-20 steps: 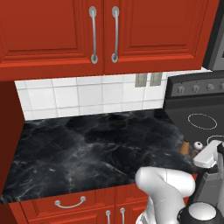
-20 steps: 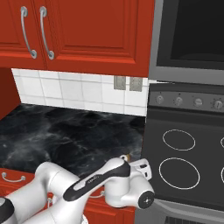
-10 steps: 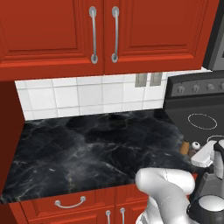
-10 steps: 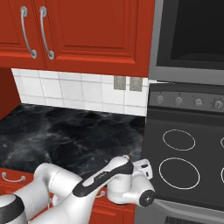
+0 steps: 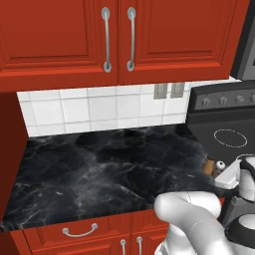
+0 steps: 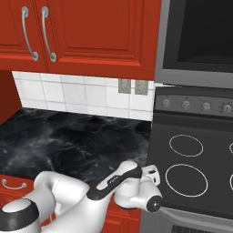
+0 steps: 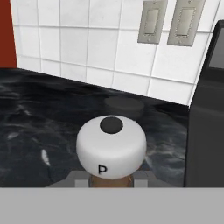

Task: Take 2 condiments from the cabinet and move them on the counter near the stove.Make sure the condiments are lined up with each other, next to each other.

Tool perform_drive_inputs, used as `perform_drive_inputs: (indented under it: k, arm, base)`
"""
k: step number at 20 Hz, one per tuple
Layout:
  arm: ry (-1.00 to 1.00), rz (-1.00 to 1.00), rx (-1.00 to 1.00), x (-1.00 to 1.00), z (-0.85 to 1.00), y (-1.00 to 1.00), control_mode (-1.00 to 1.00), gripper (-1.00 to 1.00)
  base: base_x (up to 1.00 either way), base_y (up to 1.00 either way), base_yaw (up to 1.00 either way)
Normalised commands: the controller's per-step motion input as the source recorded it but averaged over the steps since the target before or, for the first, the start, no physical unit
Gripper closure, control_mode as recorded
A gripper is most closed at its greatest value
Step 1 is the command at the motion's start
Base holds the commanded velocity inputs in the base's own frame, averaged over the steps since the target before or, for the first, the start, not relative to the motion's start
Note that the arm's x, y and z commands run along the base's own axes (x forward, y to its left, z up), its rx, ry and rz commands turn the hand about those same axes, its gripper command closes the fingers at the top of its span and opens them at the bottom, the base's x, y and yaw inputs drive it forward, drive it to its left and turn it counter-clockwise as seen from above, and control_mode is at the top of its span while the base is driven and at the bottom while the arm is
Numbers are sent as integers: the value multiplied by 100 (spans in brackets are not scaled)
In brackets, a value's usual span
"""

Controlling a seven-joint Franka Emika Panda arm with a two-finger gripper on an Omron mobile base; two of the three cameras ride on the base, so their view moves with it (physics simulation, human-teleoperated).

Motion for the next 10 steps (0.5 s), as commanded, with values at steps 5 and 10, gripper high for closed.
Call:
perform_drive_inputs:
  k: [5, 10]
  arm:
    - [0, 0, 0, 15, -15, -8, -100, 100]
    - [0, 0, 0, 2, -20, -1, -100, 100]
  base:
    - [0, 0, 0]
    - [0, 0, 0]
